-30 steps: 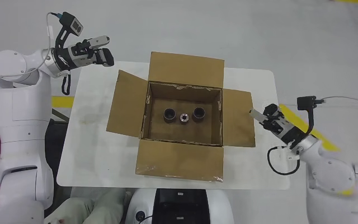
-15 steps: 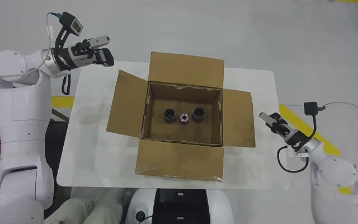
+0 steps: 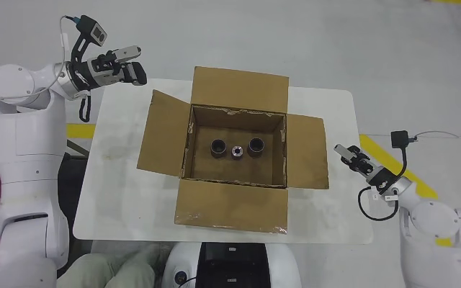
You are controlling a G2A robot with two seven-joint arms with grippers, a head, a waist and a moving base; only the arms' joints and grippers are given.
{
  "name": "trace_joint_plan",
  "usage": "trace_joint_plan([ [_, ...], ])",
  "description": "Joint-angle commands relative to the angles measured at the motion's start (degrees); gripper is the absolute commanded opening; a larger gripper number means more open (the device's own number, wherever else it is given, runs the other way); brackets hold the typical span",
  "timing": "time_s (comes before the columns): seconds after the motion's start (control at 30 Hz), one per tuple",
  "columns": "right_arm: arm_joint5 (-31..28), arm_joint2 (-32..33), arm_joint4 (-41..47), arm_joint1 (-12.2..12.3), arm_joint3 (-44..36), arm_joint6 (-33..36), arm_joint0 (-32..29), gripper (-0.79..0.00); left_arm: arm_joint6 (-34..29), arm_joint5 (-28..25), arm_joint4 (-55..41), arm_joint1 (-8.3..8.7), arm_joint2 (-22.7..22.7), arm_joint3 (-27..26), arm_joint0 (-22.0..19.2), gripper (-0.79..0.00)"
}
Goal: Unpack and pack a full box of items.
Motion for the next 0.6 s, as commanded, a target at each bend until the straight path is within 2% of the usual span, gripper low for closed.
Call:
trace_joint_plan([
  [0.0, 0.00, 0.00, 0.00, 0.00, 0.00, 0.00, 0.00, 0.000, 0.00, 0.00, 0.00, 0.00, 0.00, 0.00, 0.00, 0.000],
  [0.57, 0.00, 0.00, 0.00, 0.00, 0.00, 0.00, 0.00, 0.000, 1.41, -0.34, 0.84, 0.04, 0.04, 0.11, 0.74, 0.000],
])
